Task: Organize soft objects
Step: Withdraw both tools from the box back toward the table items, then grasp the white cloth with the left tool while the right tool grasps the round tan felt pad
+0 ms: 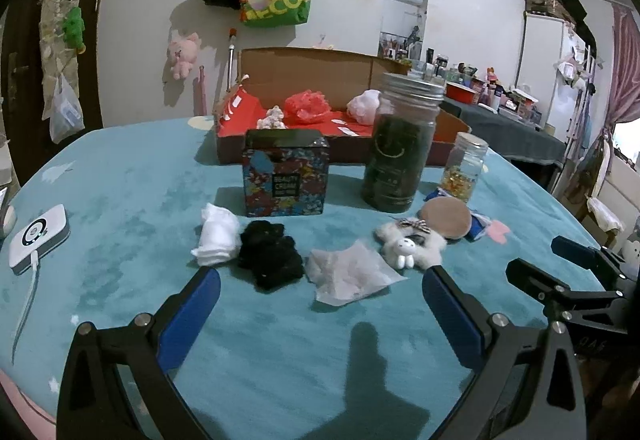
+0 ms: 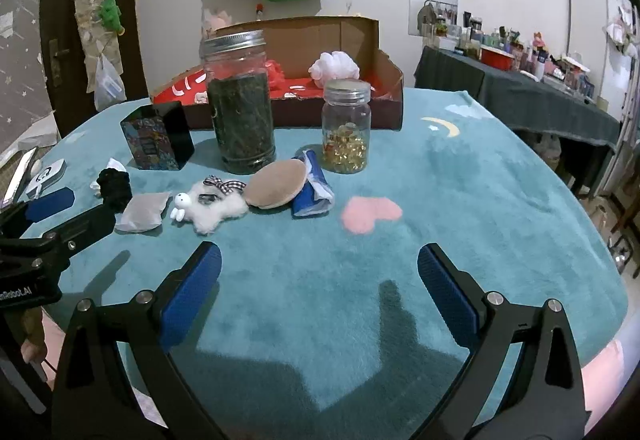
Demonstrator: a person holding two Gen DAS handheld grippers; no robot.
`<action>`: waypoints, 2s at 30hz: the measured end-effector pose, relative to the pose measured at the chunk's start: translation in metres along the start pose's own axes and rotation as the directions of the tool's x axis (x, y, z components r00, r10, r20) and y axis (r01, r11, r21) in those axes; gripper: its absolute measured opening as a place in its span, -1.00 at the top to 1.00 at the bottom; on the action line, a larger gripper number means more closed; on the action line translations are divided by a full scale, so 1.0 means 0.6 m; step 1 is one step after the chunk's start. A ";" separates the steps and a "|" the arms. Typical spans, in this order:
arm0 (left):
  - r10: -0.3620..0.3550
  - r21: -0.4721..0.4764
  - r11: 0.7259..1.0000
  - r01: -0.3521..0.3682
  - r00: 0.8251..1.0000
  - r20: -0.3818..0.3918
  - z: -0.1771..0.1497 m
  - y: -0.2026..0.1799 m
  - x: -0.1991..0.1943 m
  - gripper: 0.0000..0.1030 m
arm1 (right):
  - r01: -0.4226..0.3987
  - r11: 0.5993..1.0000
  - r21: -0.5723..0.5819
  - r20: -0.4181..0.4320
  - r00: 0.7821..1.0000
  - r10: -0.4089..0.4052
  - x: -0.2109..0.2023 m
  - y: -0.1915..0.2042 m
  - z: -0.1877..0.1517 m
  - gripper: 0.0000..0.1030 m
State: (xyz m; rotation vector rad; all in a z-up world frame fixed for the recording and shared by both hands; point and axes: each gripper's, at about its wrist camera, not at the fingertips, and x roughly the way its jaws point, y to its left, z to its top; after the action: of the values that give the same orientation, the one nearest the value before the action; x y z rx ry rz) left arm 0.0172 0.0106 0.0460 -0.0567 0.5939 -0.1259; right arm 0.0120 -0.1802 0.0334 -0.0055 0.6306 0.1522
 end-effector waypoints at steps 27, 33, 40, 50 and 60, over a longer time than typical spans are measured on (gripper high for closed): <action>0.074 0.009 0.997 -0.073 0.989 -0.128 0.068 0.144 0.043 -0.98 | -0.029 0.999 -0.031 -0.108 0.994 0.026 0.084 0.036 0.070 -0.95; 0.056 0.028 0.998 -0.051 0.982 -0.182 0.086 0.160 0.073 -0.88 | -0.041 0.997 -0.060 -0.154 0.988 0.031 0.112 0.039 0.087 -0.95; 0.054 0.036 0.998 -0.047 0.971 -0.233 0.094 0.176 0.100 -0.82 | -0.083 0.993 -0.080 -0.213 0.975 0.065 0.131 0.045 0.095 -0.94; 0.000 0.078 0.997 0.025 0.953 -0.303 0.083 0.164 0.129 -0.45 | -0.085 0.972 -0.218 -0.242 0.970 0.030 0.134 0.049 0.096 -0.78; -0.086 0.090 0.989 0.116 0.955 -0.285 0.078 0.146 0.122 0.63 | -0.125 0.958 -0.258 -0.241 0.968 0.061 0.151 0.052 0.099 0.11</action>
State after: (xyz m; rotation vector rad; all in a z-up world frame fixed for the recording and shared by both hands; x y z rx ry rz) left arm 0.1124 0.0881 0.0361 0.0344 0.8671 -0.2675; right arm 0.1145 -0.1339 0.0297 -0.2625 0.8397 0.3331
